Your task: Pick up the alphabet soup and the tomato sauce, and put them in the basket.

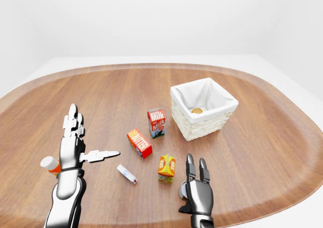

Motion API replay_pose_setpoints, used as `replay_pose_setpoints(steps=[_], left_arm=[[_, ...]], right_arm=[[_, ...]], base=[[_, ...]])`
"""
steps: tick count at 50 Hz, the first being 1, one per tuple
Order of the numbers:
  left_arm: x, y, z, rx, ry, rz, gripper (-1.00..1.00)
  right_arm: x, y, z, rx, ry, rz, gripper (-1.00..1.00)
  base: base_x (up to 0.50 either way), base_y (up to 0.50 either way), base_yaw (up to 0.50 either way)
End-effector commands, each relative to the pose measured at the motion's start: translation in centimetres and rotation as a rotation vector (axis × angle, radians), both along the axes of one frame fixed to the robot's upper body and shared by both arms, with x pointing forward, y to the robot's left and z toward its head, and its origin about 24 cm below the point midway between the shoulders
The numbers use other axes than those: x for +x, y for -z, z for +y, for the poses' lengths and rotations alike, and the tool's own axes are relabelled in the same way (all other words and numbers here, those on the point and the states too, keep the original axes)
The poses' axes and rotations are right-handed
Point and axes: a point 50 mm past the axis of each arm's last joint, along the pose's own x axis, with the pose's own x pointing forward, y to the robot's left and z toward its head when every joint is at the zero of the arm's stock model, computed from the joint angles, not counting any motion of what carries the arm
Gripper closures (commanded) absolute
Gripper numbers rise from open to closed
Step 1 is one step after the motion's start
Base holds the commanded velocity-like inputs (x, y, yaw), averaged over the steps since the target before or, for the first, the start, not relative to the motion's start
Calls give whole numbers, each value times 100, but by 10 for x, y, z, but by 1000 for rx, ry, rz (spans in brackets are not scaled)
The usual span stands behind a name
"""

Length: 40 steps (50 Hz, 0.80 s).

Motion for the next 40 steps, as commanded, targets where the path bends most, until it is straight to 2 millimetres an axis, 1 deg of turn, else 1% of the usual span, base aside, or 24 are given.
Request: replay_pose_setpoints(steps=[1, 15, 18, 19, 27, 34, 35, 40], left_arm=[[0, -1, 1, -2, -3, -3, -100], [1, -2, 1, -3, -4, -10, -100], [1, -3, 1, -3, -4, -14, -100], [0, -3, 1, -4, -4, -15, -100], [0, -3, 1, -5, -6, -13, -100], [0, -4, 1, -3, -4, -17, -100], [0, -3, 1, -3, -4, -16, -100], [0, -2, 1, -3, -4, -12, -100]], right_arm=[[1, 1, 3, -23, -40, 4, -100], [2, 2, 3, -27, -53, 6, -100], [3, 5, 4, -46, -70, 19, -100], [3, 10, 4, -81, -94, 39, -100], [2, 6, 4, -52, -80, 24, -100], [2, 12, 6, -90, -116, 51, -100], [2, 17, 7, -119, -141, 69, -100], [2, 14, 7, -94, -126, 57, -100]], base=[[0, 0, 0], [0, 0, 0], [0, 0, 0], [0, 0, 0], [0, 0, 0], [0, 0, 0], [0, 0, 0], [0, 0, 0]])
